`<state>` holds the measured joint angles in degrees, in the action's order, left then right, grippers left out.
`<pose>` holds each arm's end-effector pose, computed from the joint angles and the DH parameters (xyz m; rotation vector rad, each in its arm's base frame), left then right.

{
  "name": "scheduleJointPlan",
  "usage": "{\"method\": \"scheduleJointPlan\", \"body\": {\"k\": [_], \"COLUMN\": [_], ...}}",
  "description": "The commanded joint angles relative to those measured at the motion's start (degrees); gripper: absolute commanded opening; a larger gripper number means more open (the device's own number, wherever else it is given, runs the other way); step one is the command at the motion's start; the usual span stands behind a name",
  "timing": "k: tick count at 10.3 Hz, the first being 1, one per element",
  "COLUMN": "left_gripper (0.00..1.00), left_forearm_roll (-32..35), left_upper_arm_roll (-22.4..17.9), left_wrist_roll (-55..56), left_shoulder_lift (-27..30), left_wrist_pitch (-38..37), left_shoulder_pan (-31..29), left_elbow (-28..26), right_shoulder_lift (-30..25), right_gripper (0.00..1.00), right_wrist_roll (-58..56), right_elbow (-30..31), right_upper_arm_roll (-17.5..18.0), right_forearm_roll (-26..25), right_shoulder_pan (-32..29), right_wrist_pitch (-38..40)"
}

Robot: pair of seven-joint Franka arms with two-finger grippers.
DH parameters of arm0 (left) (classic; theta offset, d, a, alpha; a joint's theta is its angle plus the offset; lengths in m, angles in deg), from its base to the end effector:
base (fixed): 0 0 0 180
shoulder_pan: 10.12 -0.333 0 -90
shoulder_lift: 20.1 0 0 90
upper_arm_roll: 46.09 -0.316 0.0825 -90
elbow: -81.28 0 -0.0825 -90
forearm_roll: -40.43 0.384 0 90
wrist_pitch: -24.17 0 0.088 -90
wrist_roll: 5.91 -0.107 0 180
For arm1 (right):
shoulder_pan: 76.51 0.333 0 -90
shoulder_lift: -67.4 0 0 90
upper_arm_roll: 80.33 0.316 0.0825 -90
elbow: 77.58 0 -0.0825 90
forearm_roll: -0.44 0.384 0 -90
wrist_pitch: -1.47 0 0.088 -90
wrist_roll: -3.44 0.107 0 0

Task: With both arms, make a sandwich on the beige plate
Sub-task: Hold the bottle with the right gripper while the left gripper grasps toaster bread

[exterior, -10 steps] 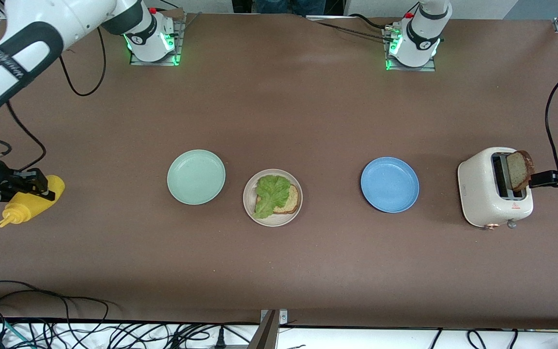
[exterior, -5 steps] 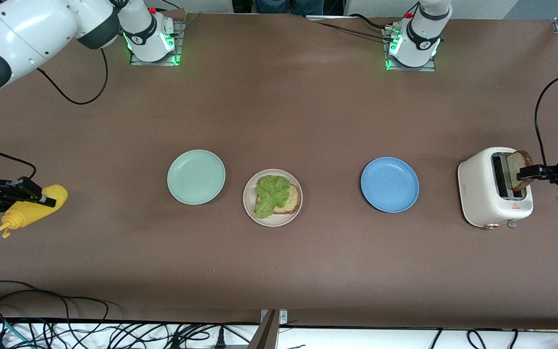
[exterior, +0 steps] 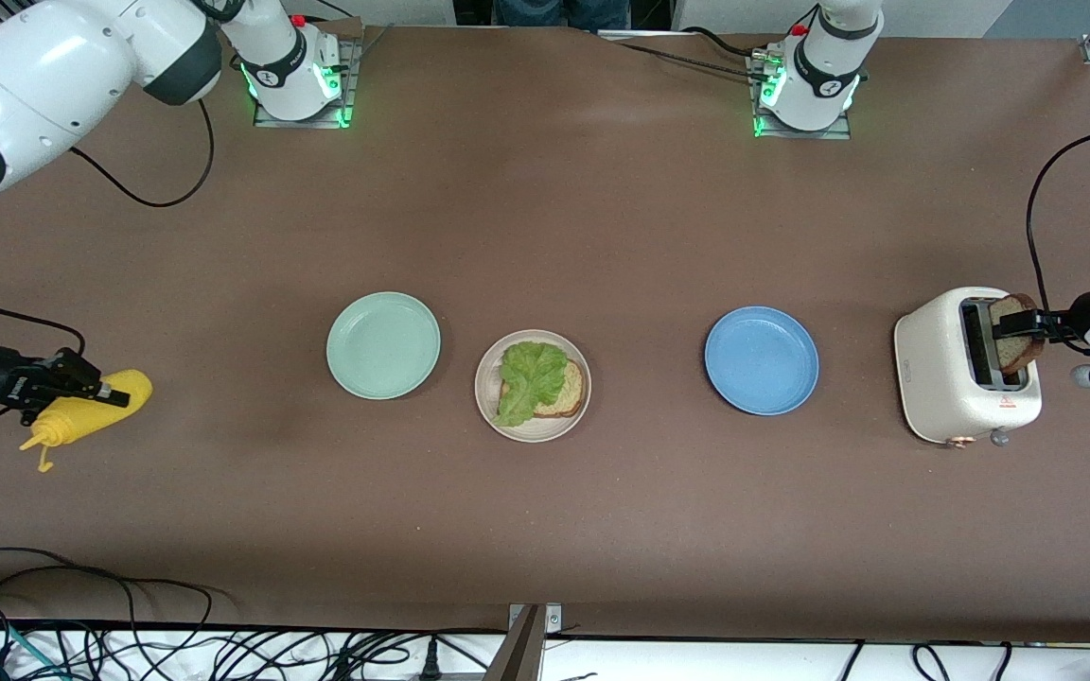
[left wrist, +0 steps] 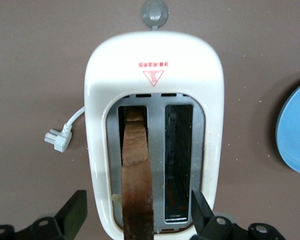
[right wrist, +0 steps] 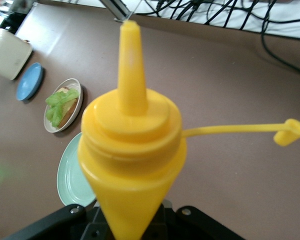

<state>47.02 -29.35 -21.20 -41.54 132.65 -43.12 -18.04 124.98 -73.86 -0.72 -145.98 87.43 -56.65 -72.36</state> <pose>0.5958 0.1978 0.3567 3.0724 -0.0334 -0.2910 0.6841 -0.1742 0.3263 -2.2932 -0.6792 -0.3901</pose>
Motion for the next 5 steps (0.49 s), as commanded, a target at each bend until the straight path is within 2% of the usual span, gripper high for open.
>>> {"method": "scheduleJointPlan", "body": {"k": [1, 2, 5], "left_gripper": [0.06, 0.00, 0.00], "left_forearm_roll": [-1.06, -0.88, -0.88], "left_upper_arm_roll": [0.49, 0.49, 0.32], "left_wrist_roll": [-0.17, -0.17, -0.26], "left_shoulder_lift": [2.01, 1.92, 2.88], "left_wrist_pitch": [0.25, 0.25, 0.25], "left_shoulder_pan": [-0.92, -0.92, -1.01], "left_elbow": [-2.03, -1.68, -1.06], "right_shoulder_lift": [-0.63, -0.63, -2.38], "right_gripper": [0.00, 0.00, 0.00], "right_wrist_roll": [-7.65, -10.82, -23.46], "right_elbow": [0.56, 1.52, 8.45], "right_upper_arm_roll": [5.16, 7.18, 13.33], "right_forearm_roll": [1.34, 1.25, 0.29], "right_shoulder_pan": [-3.33, -3.77, -4.13], "right_wrist_pitch": [0.53, 0.35, -4.82]}}
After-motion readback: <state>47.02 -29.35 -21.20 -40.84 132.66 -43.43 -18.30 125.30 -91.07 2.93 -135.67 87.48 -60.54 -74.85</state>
